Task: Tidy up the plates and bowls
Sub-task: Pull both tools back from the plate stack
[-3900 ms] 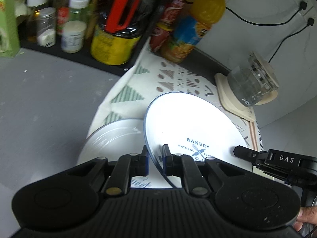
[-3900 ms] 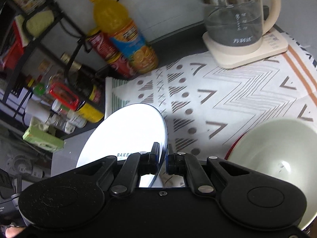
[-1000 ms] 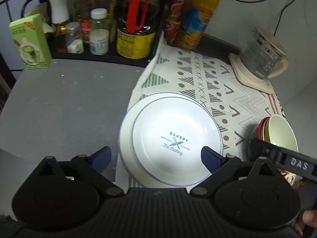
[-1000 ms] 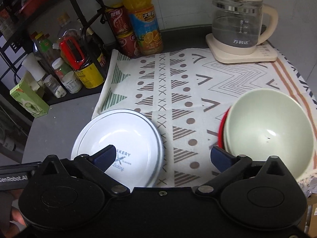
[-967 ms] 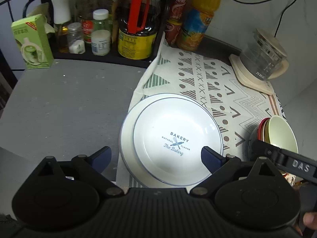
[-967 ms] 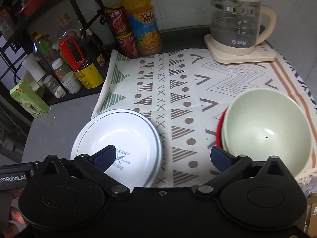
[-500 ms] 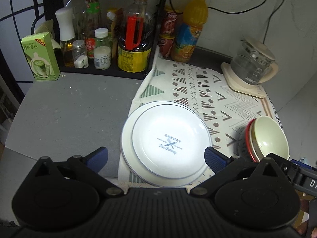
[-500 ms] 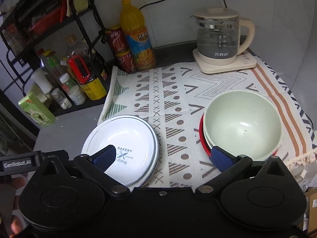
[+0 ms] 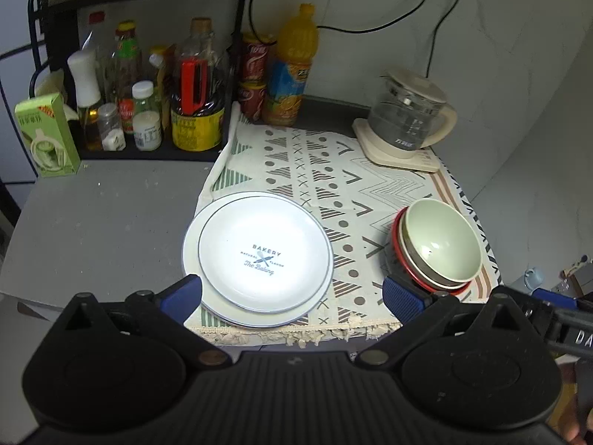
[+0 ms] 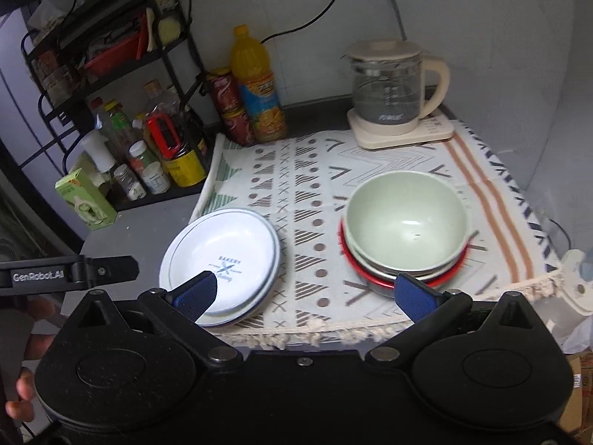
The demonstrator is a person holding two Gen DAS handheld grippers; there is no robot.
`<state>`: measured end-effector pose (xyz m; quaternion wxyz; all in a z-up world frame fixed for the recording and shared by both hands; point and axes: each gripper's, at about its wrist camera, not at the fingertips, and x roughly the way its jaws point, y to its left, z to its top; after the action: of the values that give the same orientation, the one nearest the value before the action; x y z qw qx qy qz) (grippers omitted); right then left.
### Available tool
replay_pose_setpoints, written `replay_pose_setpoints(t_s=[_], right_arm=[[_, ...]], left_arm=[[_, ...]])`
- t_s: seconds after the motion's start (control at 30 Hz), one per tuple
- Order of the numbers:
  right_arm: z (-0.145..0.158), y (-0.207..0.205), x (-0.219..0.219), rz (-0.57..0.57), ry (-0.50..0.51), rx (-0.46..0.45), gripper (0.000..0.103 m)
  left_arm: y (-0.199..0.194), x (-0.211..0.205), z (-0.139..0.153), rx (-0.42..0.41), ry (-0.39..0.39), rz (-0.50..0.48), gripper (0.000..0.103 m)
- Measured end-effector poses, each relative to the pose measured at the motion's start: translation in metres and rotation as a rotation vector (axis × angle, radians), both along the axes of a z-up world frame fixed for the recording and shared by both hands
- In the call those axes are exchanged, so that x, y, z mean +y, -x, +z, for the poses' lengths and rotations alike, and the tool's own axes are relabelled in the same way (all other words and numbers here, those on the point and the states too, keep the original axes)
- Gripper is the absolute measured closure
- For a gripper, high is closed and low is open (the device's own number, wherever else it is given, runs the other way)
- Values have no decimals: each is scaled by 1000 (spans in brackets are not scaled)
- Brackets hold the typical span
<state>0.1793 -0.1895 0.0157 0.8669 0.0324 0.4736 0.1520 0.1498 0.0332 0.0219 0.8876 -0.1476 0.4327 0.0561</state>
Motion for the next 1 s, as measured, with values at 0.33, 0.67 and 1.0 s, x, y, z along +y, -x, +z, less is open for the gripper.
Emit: replay_pose_setpoints(t_s=[0.33,0.67,1.0], right_arm=[[23,23,-31,-77,36,-65,0],[41,46,-51,-123,47,-97,0],[51,74,-57,-160,52,-109,0]], left_arm=[[21,-20,21,-35,-23,-62,1],[42,-19,35,-63,-54,-60,1],[67,-24,44,-71,-103,-93,1]])
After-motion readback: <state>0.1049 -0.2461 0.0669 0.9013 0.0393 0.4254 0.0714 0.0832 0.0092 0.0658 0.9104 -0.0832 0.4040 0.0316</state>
